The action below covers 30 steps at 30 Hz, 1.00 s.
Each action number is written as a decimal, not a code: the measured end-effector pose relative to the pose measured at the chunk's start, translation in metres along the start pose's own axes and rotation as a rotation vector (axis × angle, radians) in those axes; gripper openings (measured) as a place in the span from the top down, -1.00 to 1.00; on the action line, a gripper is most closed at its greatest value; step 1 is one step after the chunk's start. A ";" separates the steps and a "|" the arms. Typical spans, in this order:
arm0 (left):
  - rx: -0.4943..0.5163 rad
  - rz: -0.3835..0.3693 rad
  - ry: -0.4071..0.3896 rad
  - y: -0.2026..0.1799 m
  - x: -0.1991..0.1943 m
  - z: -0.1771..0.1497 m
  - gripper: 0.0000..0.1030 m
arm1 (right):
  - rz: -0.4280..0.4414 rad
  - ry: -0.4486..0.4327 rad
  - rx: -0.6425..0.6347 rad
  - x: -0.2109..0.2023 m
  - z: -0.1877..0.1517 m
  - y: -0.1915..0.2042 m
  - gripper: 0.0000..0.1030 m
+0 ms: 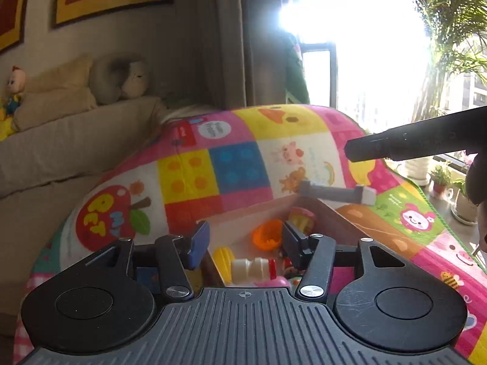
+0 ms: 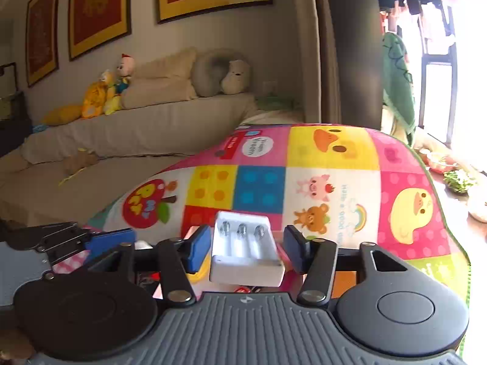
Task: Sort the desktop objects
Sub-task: 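Carry the bottle and charger into the box and open both tools, then grasp the yellow square keychain with the right tool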
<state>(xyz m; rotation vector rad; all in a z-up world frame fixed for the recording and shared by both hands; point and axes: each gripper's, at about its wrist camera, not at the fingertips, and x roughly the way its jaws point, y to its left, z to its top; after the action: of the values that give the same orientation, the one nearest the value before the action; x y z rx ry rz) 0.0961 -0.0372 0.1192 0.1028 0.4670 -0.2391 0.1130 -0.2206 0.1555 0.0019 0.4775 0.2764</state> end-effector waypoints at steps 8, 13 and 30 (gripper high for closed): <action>-0.021 0.022 0.151 0.043 -0.035 -0.086 -0.69 | -0.022 0.058 0.032 0.015 -0.046 -0.014 -0.43; -0.114 0.010 0.185 0.055 -0.053 -0.120 -0.85 | 0.004 0.160 0.073 0.021 -0.067 -0.015 -0.43; -0.419 0.197 0.021 0.104 -0.083 -0.167 -0.98 | 0.095 0.290 -0.662 0.126 -0.054 0.210 0.05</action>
<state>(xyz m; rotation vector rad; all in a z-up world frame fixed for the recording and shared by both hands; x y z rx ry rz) -0.0222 0.1056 0.0133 -0.2576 0.5159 0.0562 0.1406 0.0118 0.0647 -0.6692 0.6556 0.5222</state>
